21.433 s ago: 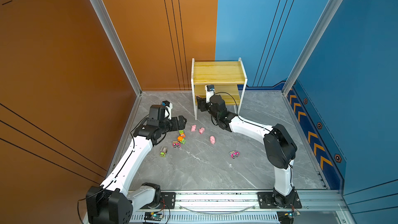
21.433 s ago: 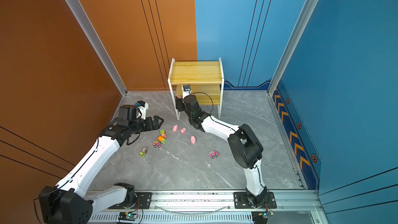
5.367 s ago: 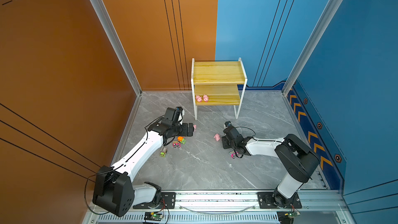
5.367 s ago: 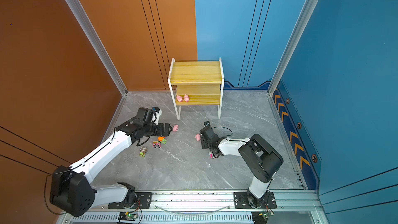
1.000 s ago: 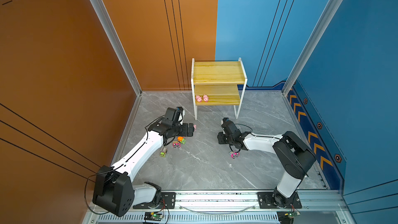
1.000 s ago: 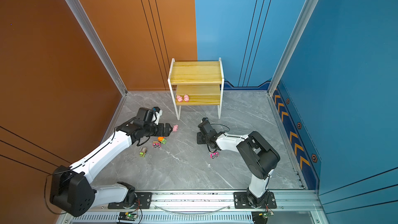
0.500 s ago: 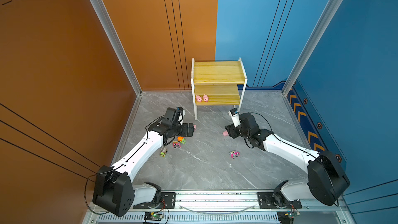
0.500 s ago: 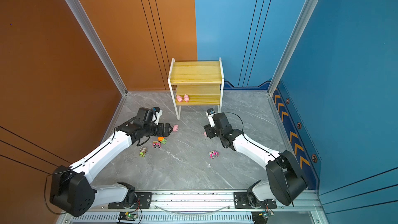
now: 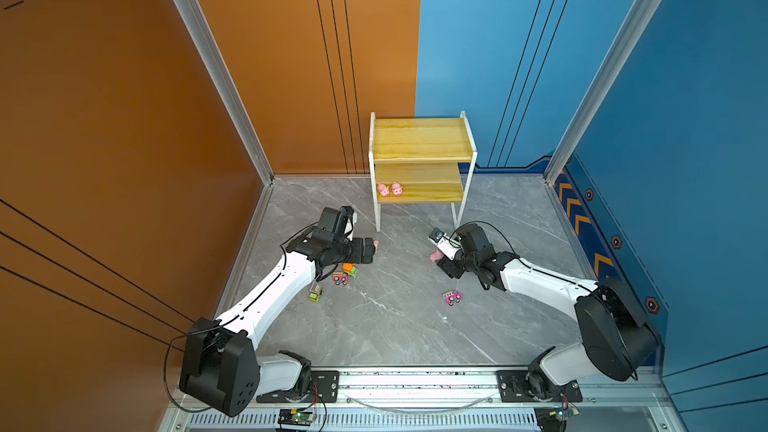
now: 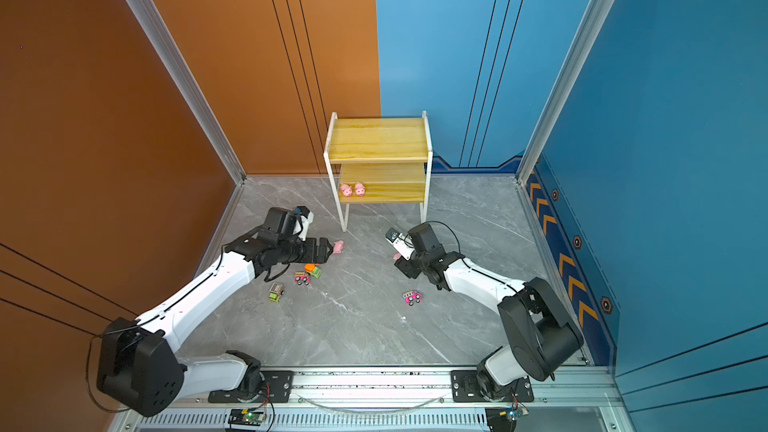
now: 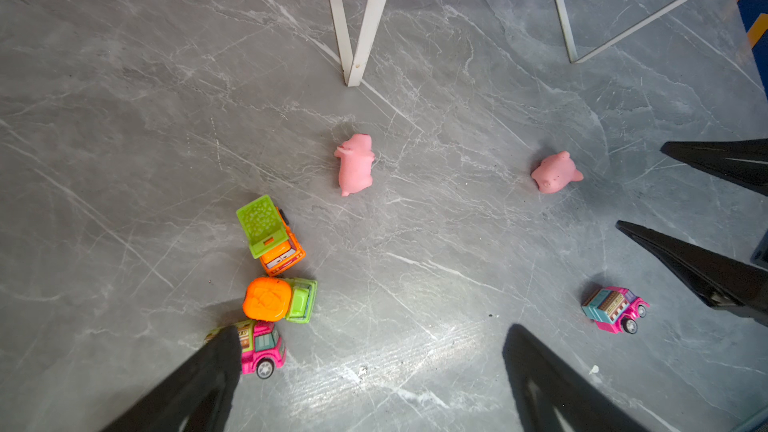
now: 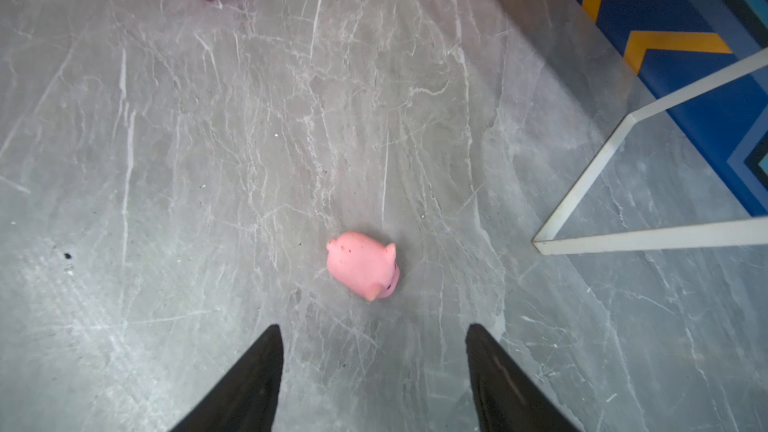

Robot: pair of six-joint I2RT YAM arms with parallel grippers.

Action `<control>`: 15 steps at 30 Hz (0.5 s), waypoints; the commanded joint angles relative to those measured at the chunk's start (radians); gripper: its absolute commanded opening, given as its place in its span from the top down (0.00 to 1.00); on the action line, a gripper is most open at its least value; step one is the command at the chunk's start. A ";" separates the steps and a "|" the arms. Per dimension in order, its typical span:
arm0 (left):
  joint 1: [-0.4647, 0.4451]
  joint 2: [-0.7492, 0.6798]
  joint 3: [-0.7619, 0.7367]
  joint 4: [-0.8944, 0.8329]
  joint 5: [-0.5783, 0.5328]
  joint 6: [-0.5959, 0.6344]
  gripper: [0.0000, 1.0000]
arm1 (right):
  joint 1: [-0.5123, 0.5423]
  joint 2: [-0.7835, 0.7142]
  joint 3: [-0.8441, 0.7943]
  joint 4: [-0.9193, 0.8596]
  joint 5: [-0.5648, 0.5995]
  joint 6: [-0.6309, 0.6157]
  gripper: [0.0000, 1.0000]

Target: Place and organize the plastic toys onto the shelf

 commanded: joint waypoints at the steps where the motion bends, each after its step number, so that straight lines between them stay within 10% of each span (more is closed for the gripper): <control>1: -0.003 0.008 0.029 -0.023 0.011 0.014 0.00 | -0.007 0.035 0.046 -0.061 -0.003 -0.091 0.29; 15: 0.009 0.013 0.030 -0.023 0.021 0.013 0.01 | -0.022 0.187 0.164 -0.133 -0.033 -0.141 0.31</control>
